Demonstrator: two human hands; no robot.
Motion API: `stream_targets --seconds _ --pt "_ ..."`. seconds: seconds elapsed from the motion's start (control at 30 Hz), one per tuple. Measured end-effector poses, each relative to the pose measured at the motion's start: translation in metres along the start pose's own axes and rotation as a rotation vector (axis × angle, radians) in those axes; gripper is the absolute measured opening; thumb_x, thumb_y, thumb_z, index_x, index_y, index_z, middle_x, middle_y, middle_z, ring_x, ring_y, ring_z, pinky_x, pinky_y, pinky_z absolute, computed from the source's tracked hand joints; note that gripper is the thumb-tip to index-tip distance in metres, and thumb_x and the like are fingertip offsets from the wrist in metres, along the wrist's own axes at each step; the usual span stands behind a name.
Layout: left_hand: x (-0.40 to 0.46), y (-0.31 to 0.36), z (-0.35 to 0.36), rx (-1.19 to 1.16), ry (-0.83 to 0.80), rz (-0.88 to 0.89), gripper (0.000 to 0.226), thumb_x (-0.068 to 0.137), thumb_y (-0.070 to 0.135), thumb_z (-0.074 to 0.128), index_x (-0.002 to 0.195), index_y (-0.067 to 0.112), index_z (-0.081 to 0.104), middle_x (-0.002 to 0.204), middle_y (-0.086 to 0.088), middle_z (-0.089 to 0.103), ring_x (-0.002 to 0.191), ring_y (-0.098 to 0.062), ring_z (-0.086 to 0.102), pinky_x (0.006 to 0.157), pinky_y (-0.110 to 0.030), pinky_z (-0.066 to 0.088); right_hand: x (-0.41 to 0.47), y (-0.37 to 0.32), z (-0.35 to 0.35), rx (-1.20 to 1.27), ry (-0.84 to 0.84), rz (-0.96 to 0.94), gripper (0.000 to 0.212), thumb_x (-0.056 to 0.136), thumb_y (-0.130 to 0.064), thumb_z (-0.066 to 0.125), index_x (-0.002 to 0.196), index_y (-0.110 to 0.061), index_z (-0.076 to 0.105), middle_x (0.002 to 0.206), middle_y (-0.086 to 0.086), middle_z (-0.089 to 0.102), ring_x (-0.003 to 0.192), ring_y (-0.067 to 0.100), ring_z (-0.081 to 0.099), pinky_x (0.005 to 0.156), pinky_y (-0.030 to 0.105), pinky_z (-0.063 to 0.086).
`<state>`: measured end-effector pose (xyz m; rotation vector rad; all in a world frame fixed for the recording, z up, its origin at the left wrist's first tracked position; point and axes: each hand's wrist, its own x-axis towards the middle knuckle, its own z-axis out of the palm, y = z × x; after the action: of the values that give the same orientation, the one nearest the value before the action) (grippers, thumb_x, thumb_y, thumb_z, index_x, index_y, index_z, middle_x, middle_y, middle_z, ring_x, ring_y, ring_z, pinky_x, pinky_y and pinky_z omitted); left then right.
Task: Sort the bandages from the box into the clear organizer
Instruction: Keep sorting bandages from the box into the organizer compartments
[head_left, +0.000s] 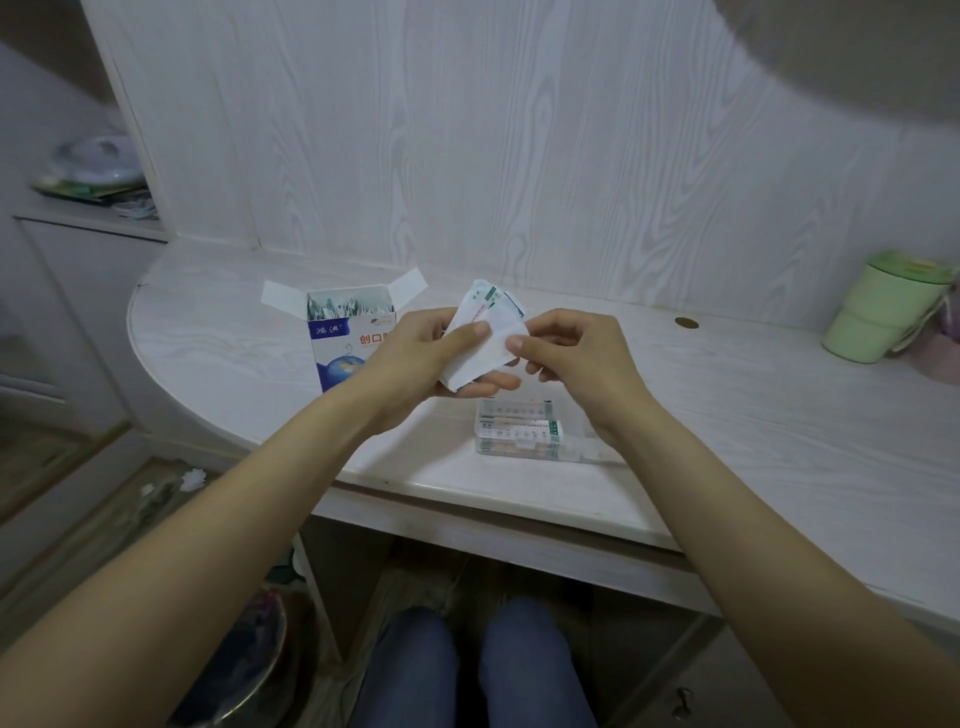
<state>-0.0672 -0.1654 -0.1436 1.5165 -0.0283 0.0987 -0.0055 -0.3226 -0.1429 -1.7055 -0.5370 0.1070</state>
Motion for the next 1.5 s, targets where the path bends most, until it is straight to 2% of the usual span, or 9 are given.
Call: stream_targets --seconds 0.17,0.27,0.5,0.67,0.77,0.9,0.97,1.1,1.5 --pt "0.007 -0.001 0.000 0.066 0.142 0.035 0.017 0.087 0.007 0.065 0.103 0.013 0.065 0.093 -0.008 0.073 0.078 -0.024 0.073 0.066 -0.032 0.060 0.000 0.001 0.003 0.043 0.045 0.019 0.010 0.081 -0.005 0.072 0.090 -0.008 0.069 0.066 0.000 0.066 0.052 0.003 0.058 0.056 0.016 0.048" --pt "0.011 -0.005 0.002 0.137 0.211 0.053 0.019 0.080 0.009 0.073 0.093 0.021 0.067 0.088 0.002 0.072 0.070 -0.009 0.070 0.066 -0.029 0.057 -0.001 0.001 0.004 0.051 0.054 0.052 0.006 0.083 -0.007 0.070 0.083 -0.012 0.066 0.075 -0.001 0.066 0.055 0.003 0.058 0.054 0.017 0.047" --pt "0.010 -0.005 0.005 0.082 0.215 0.054 0.006 0.089 0.019 0.063 0.094 0.020 0.066 0.087 0.002 0.070 0.067 -0.006 0.068 0.058 -0.025 0.057 -0.003 0.001 -0.001 0.143 0.116 0.121 0.015 0.086 -0.004 0.066 0.078 -0.012 0.056 0.070 0.004 0.067 0.050 0.007 0.062 0.041 0.017 0.040" --pt "0.006 -0.003 0.000 0.097 0.185 -0.054 0.011 0.093 0.021 0.058 0.101 0.017 0.064 0.092 -0.007 0.073 0.071 -0.026 0.072 0.060 -0.034 0.060 -0.002 0.005 -0.008 0.325 0.121 0.072 0.013 0.087 0.002 0.062 0.098 -0.005 0.065 0.082 0.013 0.069 0.066 0.014 0.070 0.059 0.019 0.053" --pt "0.008 -0.002 -0.001 0.087 0.186 -0.110 0.013 0.095 0.020 0.056 0.104 0.013 0.063 0.095 -0.008 0.071 0.075 -0.031 0.072 0.063 -0.035 0.060 -0.001 0.008 -0.008 0.344 0.053 0.047 0.007 0.088 -0.004 0.062 0.091 -0.002 0.069 0.082 0.011 0.069 0.074 0.013 0.069 0.069 0.016 0.053" --pt "0.012 -0.003 0.000 0.010 0.276 -0.056 0.020 0.095 0.013 0.056 0.111 0.003 0.060 0.091 -0.016 0.070 0.067 -0.025 0.072 0.059 -0.027 0.059 0.002 0.009 -0.009 0.280 0.064 0.080 0.014 0.086 -0.013 0.067 0.076 -0.003 0.067 0.076 0.008 0.067 0.074 0.016 0.067 0.072 0.018 0.053" --pt "0.013 -0.004 0.001 0.027 0.327 -0.008 0.018 0.094 0.014 0.057 0.110 0.006 0.060 0.089 -0.014 0.071 0.066 -0.018 0.071 0.059 -0.023 0.058 0.004 0.011 -0.011 0.200 0.051 0.082 0.004 0.081 -0.003 0.070 0.079 -0.002 0.067 0.080 0.011 0.066 0.077 0.018 0.066 0.073 0.019 0.055" --pt "0.015 -0.006 0.001 0.108 0.392 0.088 0.013 0.095 0.018 0.056 0.107 0.016 0.059 0.084 -0.005 0.072 0.068 -0.012 0.071 0.056 -0.019 0.055 0.004 0.013 -0.014 0.036 0.027 0.081 0.024 0.075 0.001 0.075 0.095 -0.012 0.071 0.097 0.014 0.069 0.090 0.021 0.068 0.078 0.023 0.056" --pt "0.025 -0.018 -0.011 0.146 0.365 0.081 0.021 0.095 0.014 0.056 0.114 0.007 0.060 0.083 -0.009 0.072 0.071 -0.017 0.072 0.064 -0.025 0.058 0.018 0.024 -0.014 -0.073 0.088 0.156 0.008 0.080 -0.002 0.072 0.078 -0.010 0.069 0.075 0.011 0.069 0.059 0.012 0.068 0.056 0.016 0.050"
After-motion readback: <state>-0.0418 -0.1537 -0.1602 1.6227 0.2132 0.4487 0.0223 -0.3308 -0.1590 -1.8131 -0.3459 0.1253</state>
